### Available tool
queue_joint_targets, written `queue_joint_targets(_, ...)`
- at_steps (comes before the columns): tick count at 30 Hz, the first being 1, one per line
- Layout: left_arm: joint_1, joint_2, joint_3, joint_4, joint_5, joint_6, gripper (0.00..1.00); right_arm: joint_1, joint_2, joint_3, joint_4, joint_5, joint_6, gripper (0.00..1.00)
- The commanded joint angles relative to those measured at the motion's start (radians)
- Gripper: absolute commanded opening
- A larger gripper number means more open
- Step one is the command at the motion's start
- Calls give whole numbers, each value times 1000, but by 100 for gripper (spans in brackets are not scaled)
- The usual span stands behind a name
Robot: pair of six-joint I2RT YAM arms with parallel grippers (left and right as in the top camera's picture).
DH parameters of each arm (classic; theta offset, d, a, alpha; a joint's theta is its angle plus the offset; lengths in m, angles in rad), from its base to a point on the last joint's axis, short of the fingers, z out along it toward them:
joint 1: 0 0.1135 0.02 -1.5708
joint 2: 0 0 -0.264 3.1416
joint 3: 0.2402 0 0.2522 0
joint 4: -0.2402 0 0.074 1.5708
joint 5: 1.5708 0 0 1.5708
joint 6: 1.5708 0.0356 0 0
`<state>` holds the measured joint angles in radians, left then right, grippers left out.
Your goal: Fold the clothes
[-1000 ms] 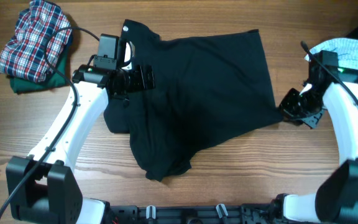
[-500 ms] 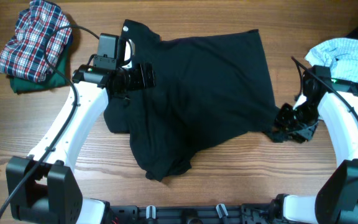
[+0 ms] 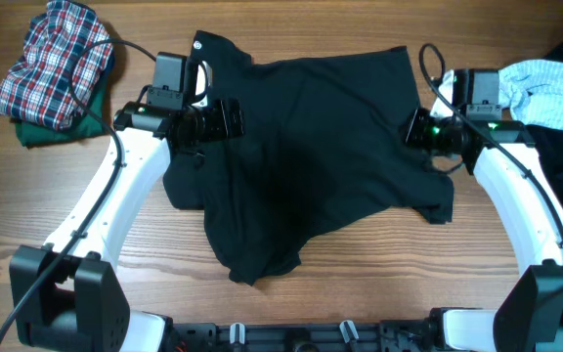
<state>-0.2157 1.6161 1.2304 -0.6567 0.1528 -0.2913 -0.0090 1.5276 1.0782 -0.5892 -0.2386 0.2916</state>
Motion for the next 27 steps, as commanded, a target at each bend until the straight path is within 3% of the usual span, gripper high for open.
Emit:
queue_joint_targets(1, 5, 8, 11, 3, -13, -5, 100, 5, 13, 75, 43, 31, -34, 24)
queue_joint_targets(7, 5, 8, 11, 3, -13, -6, 100, 6, 140, 357, -138, 105, -132, 32)
queue_joint_targets(11, 5, 8, 11, 3, -13, -6, 100, 5, 262, 534, -211, 139, -174, 32)
queue_joint_targets(19, 5, 8, 11, 2, -13, -6, 100, 6, 560, 703, -155, 111, -241, 17)
queue_joint_targets(24, 5, 8, 11, 3, -13, -6, 100, 7, 644, 704, -44, 108, -251, 5)
queue_joint_targets(27, 5, 10, 11, 3, -13, -6, 100, 16, 672, 704, 6, 101, -264, 4)
